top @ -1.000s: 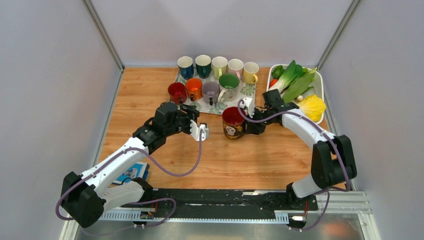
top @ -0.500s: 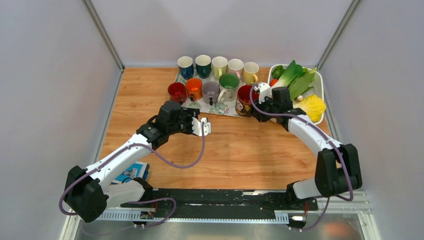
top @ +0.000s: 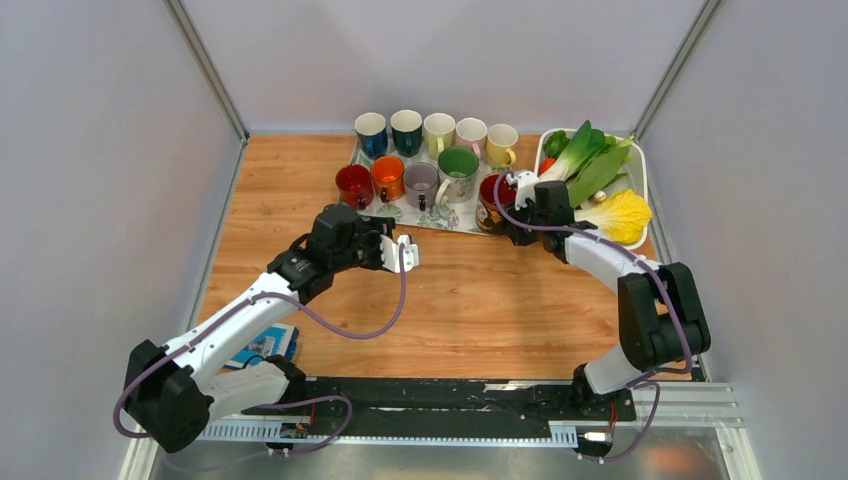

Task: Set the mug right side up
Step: Place the cup on the tray, then reset both arms

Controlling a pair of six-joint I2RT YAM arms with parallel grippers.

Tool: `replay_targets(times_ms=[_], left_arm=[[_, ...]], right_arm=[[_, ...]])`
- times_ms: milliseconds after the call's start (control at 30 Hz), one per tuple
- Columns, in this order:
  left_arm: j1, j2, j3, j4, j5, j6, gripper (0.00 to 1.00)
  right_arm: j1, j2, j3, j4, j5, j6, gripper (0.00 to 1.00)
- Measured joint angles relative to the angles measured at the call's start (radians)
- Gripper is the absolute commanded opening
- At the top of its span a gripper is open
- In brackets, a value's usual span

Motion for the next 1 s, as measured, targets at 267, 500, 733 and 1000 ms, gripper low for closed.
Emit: replay_targets(times_ms=[267, 500, 733, 1000], left_arm=[[0.006, -0.001, -0.005, 0.001, 0.0, -0.005, 0.66], [0.007, -0.007, -0.014, 0.003, 0.0, -0.011, 0.66], [0.018, -0.028, -0.017, 0.0, 0.001, -0.015, 0.66], [0.024, -0.032, -0.017, -0.006, 0.001, -0.015, 0.66]], right_arm=[[0.026, 0.025, -0.007, 0.05, -0.005, -0.011, 0.0], [0.035, 0.099, 0.006, 0.122, 0.014, 0.004, 0.0], [0.052, 0.154, 0.029, 0.152, 0.051, 0.019, 0.41], [0.058, 0.126, 0.029, 0.188, 0.072, 0.027, 0.75]])
